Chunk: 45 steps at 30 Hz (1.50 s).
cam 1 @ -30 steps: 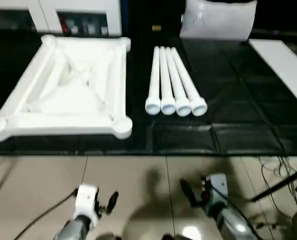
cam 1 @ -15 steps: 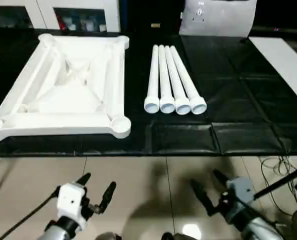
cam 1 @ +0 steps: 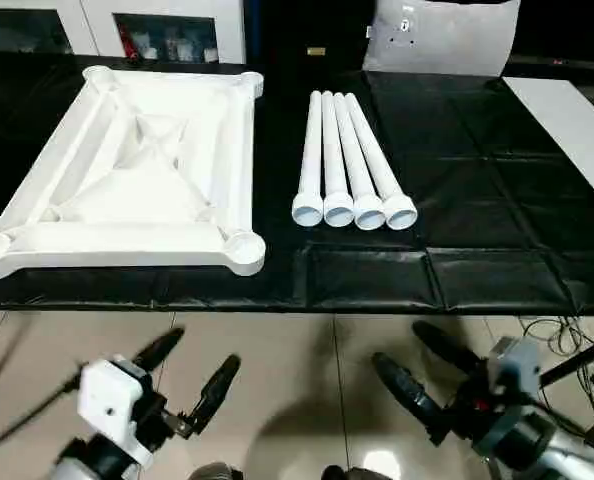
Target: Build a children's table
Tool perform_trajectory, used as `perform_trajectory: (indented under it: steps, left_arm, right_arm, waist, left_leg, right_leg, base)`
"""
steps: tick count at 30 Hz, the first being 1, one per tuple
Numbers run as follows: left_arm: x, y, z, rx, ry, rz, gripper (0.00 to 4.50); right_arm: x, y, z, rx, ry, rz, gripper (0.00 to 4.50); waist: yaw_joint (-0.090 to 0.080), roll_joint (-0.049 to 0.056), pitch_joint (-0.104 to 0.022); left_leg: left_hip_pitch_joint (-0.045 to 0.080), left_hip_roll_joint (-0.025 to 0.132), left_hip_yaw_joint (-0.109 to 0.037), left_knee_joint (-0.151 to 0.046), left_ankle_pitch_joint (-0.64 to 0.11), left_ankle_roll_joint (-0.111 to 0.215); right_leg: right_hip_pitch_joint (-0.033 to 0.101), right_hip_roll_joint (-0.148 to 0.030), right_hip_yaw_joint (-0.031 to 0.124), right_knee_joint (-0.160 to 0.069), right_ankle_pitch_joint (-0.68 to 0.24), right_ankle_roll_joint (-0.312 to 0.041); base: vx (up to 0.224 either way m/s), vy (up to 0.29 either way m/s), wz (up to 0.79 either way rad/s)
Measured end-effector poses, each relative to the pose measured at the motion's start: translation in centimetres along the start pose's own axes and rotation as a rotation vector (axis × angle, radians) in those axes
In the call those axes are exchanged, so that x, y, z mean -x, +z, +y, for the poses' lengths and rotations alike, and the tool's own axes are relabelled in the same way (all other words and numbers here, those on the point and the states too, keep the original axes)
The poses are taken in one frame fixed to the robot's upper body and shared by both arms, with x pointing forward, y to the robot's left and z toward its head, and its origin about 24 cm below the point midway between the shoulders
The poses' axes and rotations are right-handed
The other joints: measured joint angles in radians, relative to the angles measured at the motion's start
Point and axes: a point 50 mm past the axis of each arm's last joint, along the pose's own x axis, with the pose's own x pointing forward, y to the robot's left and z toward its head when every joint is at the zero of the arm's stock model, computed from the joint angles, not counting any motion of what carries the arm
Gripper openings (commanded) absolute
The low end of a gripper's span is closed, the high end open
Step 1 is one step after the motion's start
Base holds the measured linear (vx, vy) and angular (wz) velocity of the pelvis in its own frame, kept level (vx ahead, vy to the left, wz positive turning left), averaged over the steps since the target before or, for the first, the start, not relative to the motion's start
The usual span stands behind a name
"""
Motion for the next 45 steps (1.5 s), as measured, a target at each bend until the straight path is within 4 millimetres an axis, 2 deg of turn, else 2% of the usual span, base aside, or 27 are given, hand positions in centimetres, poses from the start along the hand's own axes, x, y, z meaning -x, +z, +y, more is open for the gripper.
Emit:
perform_trajectory:
  steps: [3, 5, 7, 9, 11, 14, 18, 23, 27, 28, 30, 32, 33, 35, 38, 41, 43, 45]
  left_arm:
    - [-1.1, 1.7, 0.5, -0.014, 0.006, -0.052, 4.44]
    - [-3.3, 3.1, 1.8, -0.064, 0.063, -0.114, 4.44]
    - [-4.3, 3.9, 2.6, -0.107, 0.109, -0.142, 4.44]
    - [-5.1, 3.6, 3.7, -0.125, 0.188, -0.119, 4.44]
    - [-6.6, 3.3, 4.9, -0.124, 0.254, -0.104, 4.44]
    - [-8.3, 3.4, 5.5, -0.140, 0.318, -0.106, 4.44]
    - [-10.0, 2.4, 6.1, -0.121, 0.445, -0.077, 4.44]
    - [-10.1, 1.3, 5.9, -0.124, 0.455, -0.026, 4.44]
    - [-10.2, 0.4, 6.0, -0.139, 0.456, 0.014, 4.44]
    - [-10.3, 0.2, 6.1, -0.140, 0.459, 0.025, 4.44]
    - [-10.7, 0.0, 5.9, -0.124, 0.457, 0.026, 4.44]
    - [-10.9, 0.1, 5.8, -0.127, 0.451, 0.019, 4.44]
    - [-10.9, 0.1, 5.8, -0.132, 0.453, 0.021, 4.44]
    - [-10.8, 0.1, 5.9, -0.134, 0.457, 0.024, 4.44]
    - [-10.8, 0.1, 5.8, -0.138, 0.457, 0.025, 4.44]
    - [-11.0, 0.0, 5.6, -0.133, 0.449, 0.025, 4.44]
    - [-11.1, 0.0, 5.4, -0.129, 0.444, 0.024, 4.44]
    - [-11.1, 0.0, 5.4, -0.124, 0.441, 0.023, 4.44]
  right_arm:
    - [-0.7, 1.2, -0.8, 0.038, -0.018, -0.032, 4.50]
    - [-2.0, 2.8, -2.0, 0.078, -0.098, -0.106, 4.50]
    - [-2.9, 3.9, -2.4, 0.105, -0.135, -0.157, 4.50]
    - [-3.4, 4.2, -3.4, 0.117, -0.235, -0.165, 4.50]
    - [-4.4, 4.0, -4.9, 0.113, -0.367, -0.153, 4.50]
    - [-5.3, 3.6, -6.1, 0.135, -0.481, -0.098, 4.50]
    - [-7.0, 3.5, -5.6, 0.168, -0.509, -0.086, 4.50]
    - [-7.5, 2.7, -4.8, 0.214, -0.491, -0.043, 4.50]
    - [-7.4, 2.3, -5.4, 0.188, -0.586, -0.021, 4.50]
    - [-7.2, 2.1, -5.6, 0.182, -0.598, -0.007, 4.50]
    - [-6.9, 2.1, -6.1, 0.202, -0.624, 0.014, 4.50]
    - [-7.0, 2.0, -6.0, 0.198, -0.624, 0.012, 4.50]
    - [-7.2, 1.9, -5.7, 0.193, -0.614, 0.011, 4.50]
    - [-7.7, 1.7, -5.2, 0.186, -0.586, 0.013, 4.50]
    - [-7.8, 1.4, -4.9, 0.176, -0.574, 0.021, 4.50]
    - [-7.8, 1.2, -4.9, 0.177, -0.590, 0.034, 4.50]
    - [-7.6, 0.9, -5.0, 0.175, -0.600, 0.050, 4.50]
    - [-7.3, 0.7, -5.1, 0.166, -0.606, 0.072, 4.50]
  waist:
    - [0.000, -0.002, -0.001]
    - [-0.001, -0.003, -0.004]
    - [-0.001, -0.006, -0.007]
    - [-0.003, -0.007, -0.017]
    - [-0.005, -0.008, -0.017]
    - [-0.003, -0.003, -0.020]
    - [-0.004, 0.005, -0.025]
    - [-0.001, 0.006, -0.025]
    - [0.006, 0.012, -0.028]
    - [0.013, 0.016, -0.028]
    - [0.033, 0.029, -0.030]
    - [0.048, 0.041, -0.031]
    - [0.046, 0.043, -0.032]
    - [0.042, 0.042, -0.032]
    - [0.024, 0.041, -0.032]
    - [0.012, 0.038, -0.031]
    - [0.010, 0.038, -0.031]
    - [0.018, 0.038, -0.031]
  left_leg:
    - [0.000, 0.000, 0.000, 0.001, 0.001, -0.001]
    - [0.001, 0.000, -0.001, 0.006, 0.002, -0.002]
    - [0.000, 0.000, -0.002, 0.012, 0.002, -0.002]
    - [0.003, 0.000, -0.002, 0.012, 0.002, -0.003]
    - [0.000, 0.001, -0.003, 0.016, 0.003, -0.004]
    - [0.000, 0.001, -0.003, 0.019, 0.004, -0.004]
    - [0.000, 0.001, -0.004, 0.022, 0.004, -0.004]
    - [0.000, 0.001, -0.004, 0.022, 0.004, -0.004]
    - [-0.001, 0.000, -0.004, 0.024, 0.004, -0.001]
    - [-0.002, 0.000, -0.003, 0.027, 0.003, 0.001]
    - [-0.007, 0.000, -0.006, 0.045, -0.002, 0.016]
    - [-0.007, -0.001, -0.007, 0.059, -0.010, 0.027]
    - [-0.001, -0.002, -0.004, 0.059, -0.013, 0.026]
    - [-0.001, -0.010, -0.002, 0.059, -0.014, 0.029]
    - [0.000, -0.019, -0.002, 0.059, -0.014, 0.030]
    - [-0.001, -0.022, -0.001, 0.059, -0.014, 0.030]
    - [-0.002, -0.024, -0.001, 0.059, -0.013, 0.032]
    - [-0.002, -0.024, -0.002, 0.063, -0.013, 0.035]
  right_leg:
    - [0.000, 0.000, 0.000, 0.002, 0.001, -0.001]
    - [0.000, 0.000, 0.000, 0.008, 0.002, -0.002]
    - [-0.001, 0.000, 0.001, 0.016, 0.000, -0.002]
    - [0.000, 0.000, 0.001, 0.017, -0.001, -0.002]
    - [-0.001, 0.000, 0.001, 0.020, 0.002, -0.004]
    - [0.000, 0.000, 0.001, 0.021, 0.005, -0.005]
    - [0.000, 0.000, 0.001, 0.022, 0.007, -0.005]
    - [-0.001, 0.000, 0.001, 0.021, 0.008, -0.008]
    - [0.000, -0.003, 0.002, 0.021, 0.009, -0.009]
    - [0.001, -0.004, 0.003, 0.022, 0.009, -0.009]
    - [0.004, -0.006, 0.006, 0.022, 0.011, -0.007]
    - [0.011, -0.007, 0.005, 0.021, 0.012, -0.005]
    - [0.013, -0.006, 0.006, 0.018, 0.012, -0.005]
    - [0.013, -0.006, 0.017, 0.018, 0.012, -0.005]
    - [0.013, -0.006, 0.035, 0.019, 0.009, 0.001]
    - [0.012, -0.007, 0.043, 0.018, 0.009, 0.009]
    - [0.012, -0.008, 0.046, 0.018, 0.009, 0.011]
    - [0.015, -0.010, 0.047, 0.018, 0.009, 0.016]
  base:
    - [0.000, 0.000, 0.00]
    - [0.000, 0.000, 0.00]
    - [0.000, 0.000, 0.00]
    - [0.000, 0.000, 0.00]
    - [0.000, 0.000, 0.00]
    - [0.000, 0.000, 0.00]
    - [0.000, 0.000, 0.00]
    - [0.000, 0.000, 0.00]
    - [0.000, 0.000, 0.00]
    - [0.000, 0.000, 0.00]
    - [-0.006, 0.026, -0.01]
    - [-0.024, 0.092, 0.04]
    - [-0.019, 0.075, 0.06]
    - [-0.029, 0.073, 0.07]
    - [-0.011, 0.024, 0.02]
    - [0.000, 0.000, 0.00]
    - [0.000, 0.000, 0.00]
    - [0.000, 0.000, 0.00]
